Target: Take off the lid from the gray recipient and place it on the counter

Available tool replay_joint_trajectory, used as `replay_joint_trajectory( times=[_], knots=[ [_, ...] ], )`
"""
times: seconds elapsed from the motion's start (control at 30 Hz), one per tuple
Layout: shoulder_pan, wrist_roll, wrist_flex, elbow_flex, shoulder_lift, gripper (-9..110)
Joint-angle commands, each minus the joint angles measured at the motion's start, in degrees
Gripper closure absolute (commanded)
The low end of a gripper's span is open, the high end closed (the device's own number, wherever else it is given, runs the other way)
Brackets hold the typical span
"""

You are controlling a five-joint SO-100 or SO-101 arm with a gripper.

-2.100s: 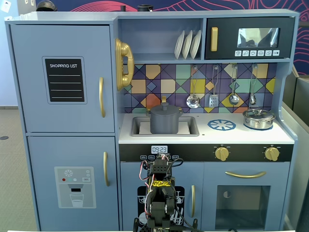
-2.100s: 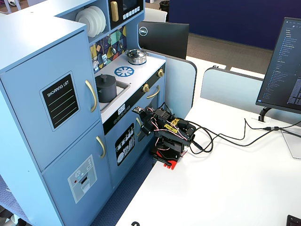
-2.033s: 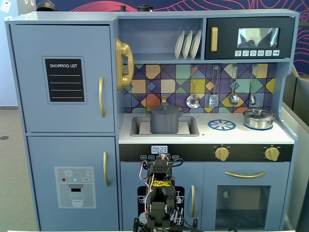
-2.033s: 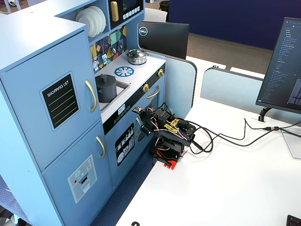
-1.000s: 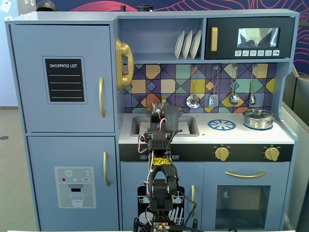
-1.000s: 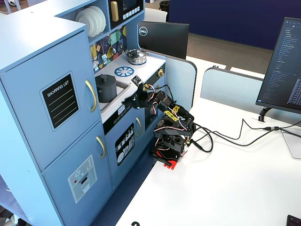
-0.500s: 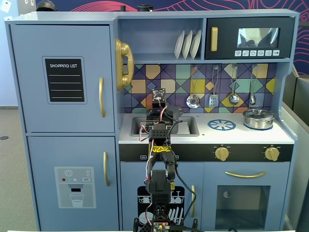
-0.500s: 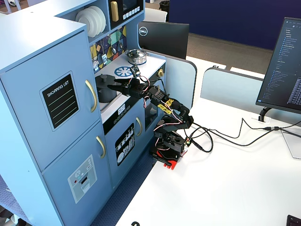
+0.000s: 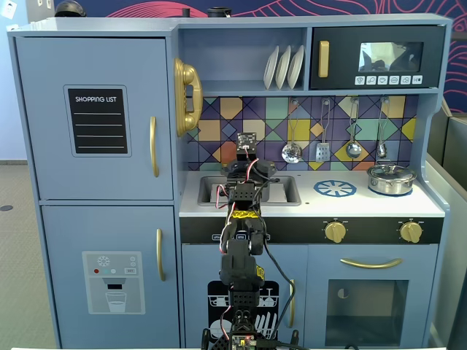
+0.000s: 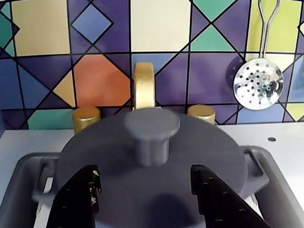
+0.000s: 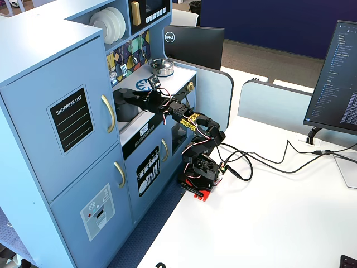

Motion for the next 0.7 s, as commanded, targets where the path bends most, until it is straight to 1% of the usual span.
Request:
replay_joint_trajectory(
  times=[0.0,0.47,0.53,0.6,0.67],
  knots=[
    [-0.2,0.0,-3.0,-5.8,-3.3,87],
    [-0.9,0.4,-7.1,-13.5,-16.0,91],
    [-1.0,0.4,-8.1,-14.3,-17.4,93],
    [-1.3,0.1,-8.1,-14.9,-18.1,102],
    [-1.4,0.7,-8.3,-15.4,-18.2,102]
  ],
)
